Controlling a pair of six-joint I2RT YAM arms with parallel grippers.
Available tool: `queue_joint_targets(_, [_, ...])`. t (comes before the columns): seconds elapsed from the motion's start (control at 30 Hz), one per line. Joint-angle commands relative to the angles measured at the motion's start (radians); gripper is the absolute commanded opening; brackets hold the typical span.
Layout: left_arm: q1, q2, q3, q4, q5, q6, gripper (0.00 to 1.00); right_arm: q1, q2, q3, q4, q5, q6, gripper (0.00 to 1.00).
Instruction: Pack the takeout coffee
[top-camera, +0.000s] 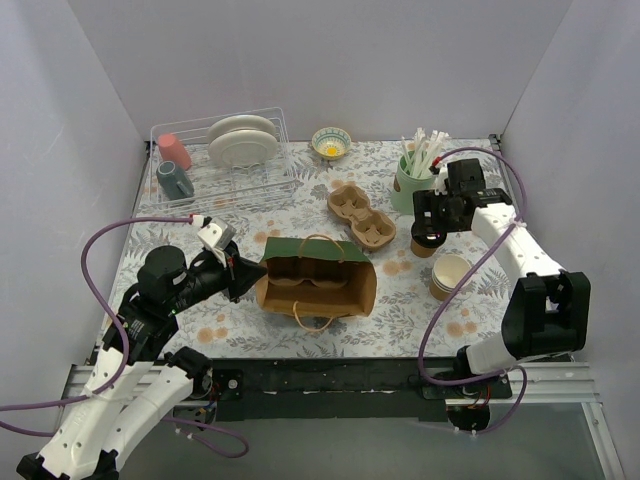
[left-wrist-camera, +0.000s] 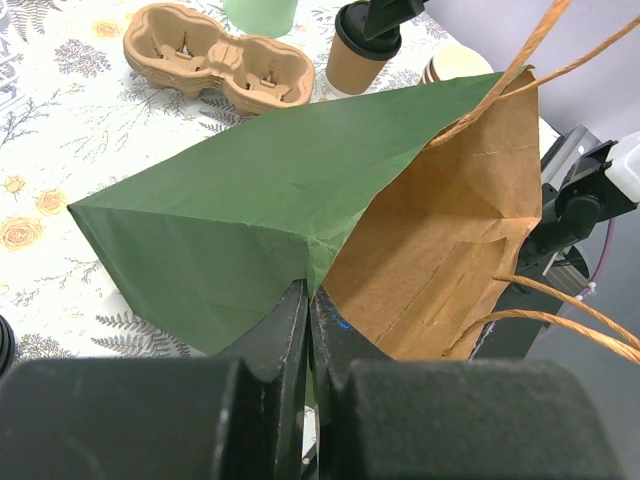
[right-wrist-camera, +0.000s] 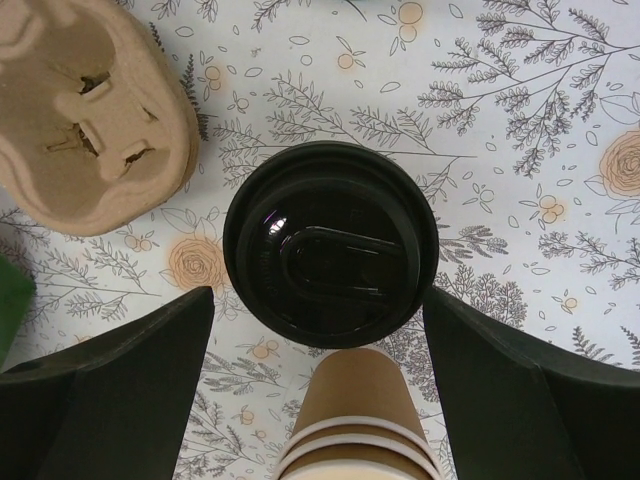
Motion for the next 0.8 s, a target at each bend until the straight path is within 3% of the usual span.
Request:
queue_joint_targets(0.0, [0.002, 0.004, 0.034, 0.003, 0.005, 0.008, 0.00, -0.005, 0.028, 0.038, 0.046, 0.009, -0.013, 0.91])
queue_joint_targets(0.37, [0.002, 0.007, 0.043, -0.009, -0.004, 0.005, 0.00, -0.005, 0.060, 0.046, 0.052, 0.023, 0.000, 0.89])
queue_joint_targets(0.6, [0.002, 0.006, 0.043, -0.011, -0.008, 0.004, 0.00, -0.003, 0.059, 0.040, 0.043, 0.064, -0.008, 0.74])
queue_joint_targets(0.77, [0.002, 0.006, 0.048, -0.018, -0.025, -0.001, 0.00, -0.005, 0.025, 0.020, 0.021, 0.075, -0.016, 0.70])
